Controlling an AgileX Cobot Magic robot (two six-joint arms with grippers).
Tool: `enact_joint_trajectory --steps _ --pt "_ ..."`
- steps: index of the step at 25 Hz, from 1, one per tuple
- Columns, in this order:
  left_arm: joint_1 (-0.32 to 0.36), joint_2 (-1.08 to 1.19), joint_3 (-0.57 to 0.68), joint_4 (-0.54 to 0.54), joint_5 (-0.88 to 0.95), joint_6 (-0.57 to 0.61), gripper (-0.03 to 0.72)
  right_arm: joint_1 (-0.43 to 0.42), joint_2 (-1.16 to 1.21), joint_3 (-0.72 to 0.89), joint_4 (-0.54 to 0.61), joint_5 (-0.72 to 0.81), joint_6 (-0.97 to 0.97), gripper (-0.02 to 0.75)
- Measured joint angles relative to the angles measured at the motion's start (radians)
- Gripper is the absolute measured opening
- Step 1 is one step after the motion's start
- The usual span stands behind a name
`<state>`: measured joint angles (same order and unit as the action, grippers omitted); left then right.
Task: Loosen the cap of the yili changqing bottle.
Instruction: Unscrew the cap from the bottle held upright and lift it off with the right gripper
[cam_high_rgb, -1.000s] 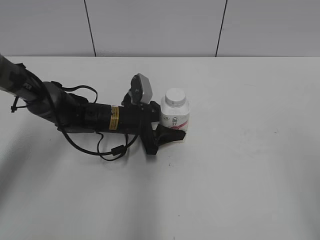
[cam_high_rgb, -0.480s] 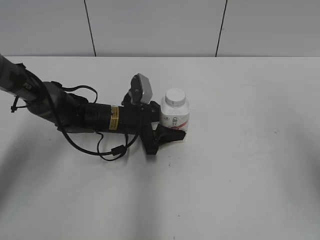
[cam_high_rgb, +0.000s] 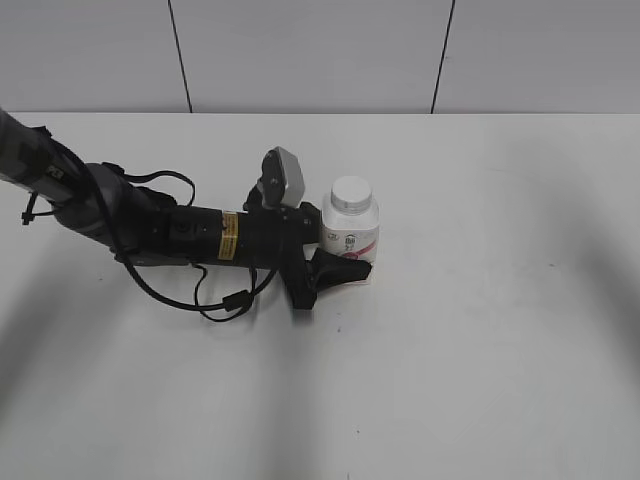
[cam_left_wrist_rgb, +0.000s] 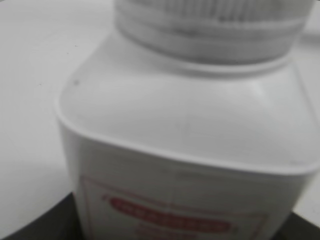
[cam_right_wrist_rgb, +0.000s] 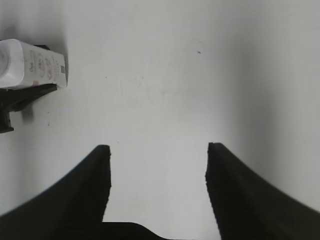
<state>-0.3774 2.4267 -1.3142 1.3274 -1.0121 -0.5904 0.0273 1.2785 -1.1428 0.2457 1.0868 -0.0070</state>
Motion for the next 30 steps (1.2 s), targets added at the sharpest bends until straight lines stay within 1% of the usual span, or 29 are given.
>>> enact_joint_trajectory --steps 4,8,14,20,26,30 --pt "0.000 0.000 0.000 0.000 0.000 0.000 0.421 0.102 0.142 -0.104 -0.074 0.031 0.118 0.480" --pt "-0.001 0.000 0.000 0.000 0.000 0.000 0.421 0.178 0.262 -0.197 -0.081 0.055 0.203 0.481" --pt "-0.001 0.000 0.000 -0.001 0.000 0.000 0.421 0.291 0.379 -0.310 -0.103 0.062 0.267 0.482" --pt "-0.001 0.000 0.000 -0.001 -0.001 0.000 0.421 0.358 0.536 -0.455 -0.105 0.117 0.359 0.482" --pt "-0.001 0.000 0.000 -0.001 -0.001 0.000 0.421 0.435 0.667 -0.606 -0.104 0.123 0.408 0.482" --pt "-0.001 0.000 0.000 -0.001 -0.001 0.000 0.421 0.461 0.738 -0.687 -0.099 0.125 0.417 0.482"
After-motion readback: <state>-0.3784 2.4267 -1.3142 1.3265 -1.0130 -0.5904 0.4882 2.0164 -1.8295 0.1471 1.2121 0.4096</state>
